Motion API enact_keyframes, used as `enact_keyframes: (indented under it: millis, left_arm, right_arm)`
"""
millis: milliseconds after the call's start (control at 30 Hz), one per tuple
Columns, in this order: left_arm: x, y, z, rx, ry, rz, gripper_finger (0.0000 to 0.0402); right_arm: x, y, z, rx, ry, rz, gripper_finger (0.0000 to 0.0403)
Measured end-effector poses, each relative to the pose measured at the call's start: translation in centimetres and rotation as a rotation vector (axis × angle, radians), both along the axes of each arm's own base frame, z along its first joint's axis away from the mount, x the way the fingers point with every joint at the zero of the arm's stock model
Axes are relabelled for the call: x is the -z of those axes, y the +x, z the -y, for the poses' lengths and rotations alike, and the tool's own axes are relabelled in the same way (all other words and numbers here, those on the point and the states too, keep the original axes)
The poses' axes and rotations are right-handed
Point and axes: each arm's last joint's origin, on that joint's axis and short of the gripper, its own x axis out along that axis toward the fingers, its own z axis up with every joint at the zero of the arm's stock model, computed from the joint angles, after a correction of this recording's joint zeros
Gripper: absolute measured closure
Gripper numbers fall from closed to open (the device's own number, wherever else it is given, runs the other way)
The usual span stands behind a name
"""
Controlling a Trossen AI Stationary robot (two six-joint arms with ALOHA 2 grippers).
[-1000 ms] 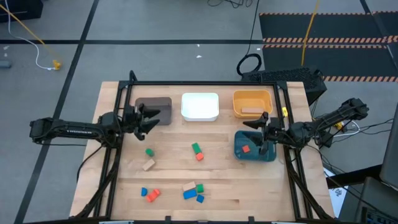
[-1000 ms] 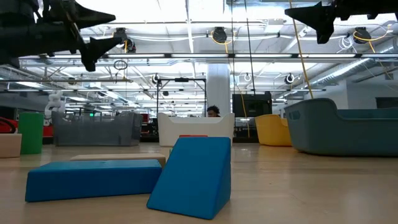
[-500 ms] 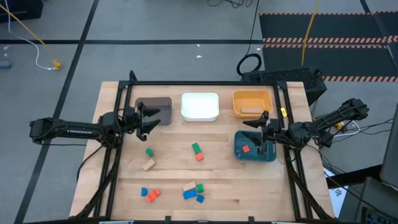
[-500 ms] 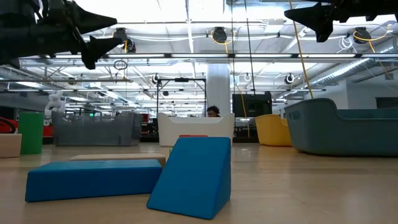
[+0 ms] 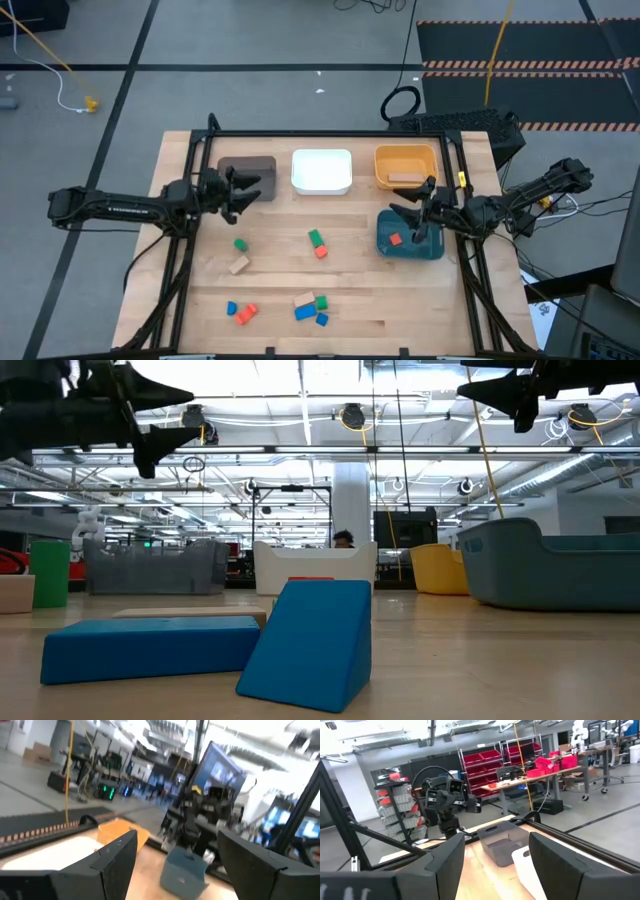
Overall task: Sort & place blocks by color
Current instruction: Put the top left green block into the black bin
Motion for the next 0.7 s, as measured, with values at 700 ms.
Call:
enact_keyframes:
  millis: [700]
  left_arm:
    - [-0.6,5.1,2.7,0.137,-0.168,-0.731,0.0128]
  right_arm:
    - [0.5,0.1,0.1,0.007,-0.018,-0.051,0.0188]
